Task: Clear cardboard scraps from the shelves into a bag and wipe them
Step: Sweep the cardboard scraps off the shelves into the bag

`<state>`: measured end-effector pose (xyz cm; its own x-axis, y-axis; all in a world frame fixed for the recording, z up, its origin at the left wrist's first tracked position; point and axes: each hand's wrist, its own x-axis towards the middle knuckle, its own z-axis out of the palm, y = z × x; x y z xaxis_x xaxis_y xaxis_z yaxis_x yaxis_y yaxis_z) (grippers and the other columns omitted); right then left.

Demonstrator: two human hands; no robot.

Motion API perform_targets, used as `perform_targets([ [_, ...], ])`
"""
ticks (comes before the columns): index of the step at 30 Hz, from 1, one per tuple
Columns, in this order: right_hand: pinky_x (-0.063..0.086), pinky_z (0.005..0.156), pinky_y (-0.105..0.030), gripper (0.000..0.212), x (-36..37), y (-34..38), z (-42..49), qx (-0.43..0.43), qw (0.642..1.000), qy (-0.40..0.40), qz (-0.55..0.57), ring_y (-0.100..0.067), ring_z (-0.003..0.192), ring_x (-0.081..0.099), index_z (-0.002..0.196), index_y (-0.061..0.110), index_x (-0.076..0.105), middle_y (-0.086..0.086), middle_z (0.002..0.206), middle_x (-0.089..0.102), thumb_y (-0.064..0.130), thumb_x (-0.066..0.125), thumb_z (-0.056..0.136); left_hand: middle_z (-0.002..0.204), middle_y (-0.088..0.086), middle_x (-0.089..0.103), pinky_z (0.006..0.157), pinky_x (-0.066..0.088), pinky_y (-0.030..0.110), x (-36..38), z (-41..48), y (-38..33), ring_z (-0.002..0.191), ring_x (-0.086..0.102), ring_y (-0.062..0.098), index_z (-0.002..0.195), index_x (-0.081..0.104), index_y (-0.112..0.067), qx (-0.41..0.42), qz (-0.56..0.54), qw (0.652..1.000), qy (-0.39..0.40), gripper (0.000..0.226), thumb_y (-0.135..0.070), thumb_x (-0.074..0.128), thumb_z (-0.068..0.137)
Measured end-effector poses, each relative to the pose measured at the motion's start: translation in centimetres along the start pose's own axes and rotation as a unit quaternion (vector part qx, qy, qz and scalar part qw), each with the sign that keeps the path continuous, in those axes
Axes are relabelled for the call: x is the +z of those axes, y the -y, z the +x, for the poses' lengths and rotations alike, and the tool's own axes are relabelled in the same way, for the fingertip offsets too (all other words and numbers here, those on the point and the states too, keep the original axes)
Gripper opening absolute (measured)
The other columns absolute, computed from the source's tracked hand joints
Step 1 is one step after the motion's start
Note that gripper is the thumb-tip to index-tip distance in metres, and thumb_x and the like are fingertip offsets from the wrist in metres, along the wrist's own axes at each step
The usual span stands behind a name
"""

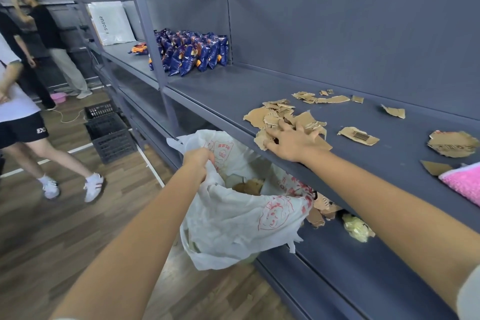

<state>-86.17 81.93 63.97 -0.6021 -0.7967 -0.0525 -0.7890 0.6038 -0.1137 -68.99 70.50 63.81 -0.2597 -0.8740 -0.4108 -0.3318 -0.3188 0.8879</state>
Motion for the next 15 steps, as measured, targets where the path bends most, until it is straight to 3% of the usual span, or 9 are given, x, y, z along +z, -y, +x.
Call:
perform_targets([
  [6,0.011,0.102,-0.074,0.048,-0.1,1.1,-2.1,-0.027,0.999,-0.019,-0.041,-0.039,0.140,0.011,0.143,0.039,0.024,0.001,0.156,0.012,0.042,0.033,0.096,0.074,0.006,0.042,0.050,0.038,0.027,0.0,0.2,0.0,0.071,0.046,0.025,0.098,0.044,-0.009,0.001,0.000,1.000,0.005,0.029,0.011,0.048,0.076],
  [12,0.017,0.104,-0.069,0.053,0.0,2.0,-3.6,-0.064,0.993,-0.053,-0.085,-0.038,0.137,0.021,0.140,0.034,0.034,-0.004,0.151,0.023,0.009,0.040,0.094,0.073,0.007,0.043,0.047,0.037,0.027,0.1,0.4,0.0,0.062,0.042,0.022,0.096,0.047,-0.007,0.013,0.011,1.000,0.005,0.028,0.012,0.046,0.077],
  [15,0.022,0.104,-0.064,0.052,0.1,2.5,-4.4,-0.107,0.982,-0.072,-0.139,-0.037,0.135,0.023,0.135,0.027,0.043,-0.008,0.145,0.030,0.004,0.049,0.088,0.071,0.007,0.041,0.048,0.036,0.027,0.0,0.4,-0.1,0.060,0.041,0.021,0.080,0.046,-0.001,0.008,0.019,1.000,0.006,0.013,0.012,0.046,0.077],
])
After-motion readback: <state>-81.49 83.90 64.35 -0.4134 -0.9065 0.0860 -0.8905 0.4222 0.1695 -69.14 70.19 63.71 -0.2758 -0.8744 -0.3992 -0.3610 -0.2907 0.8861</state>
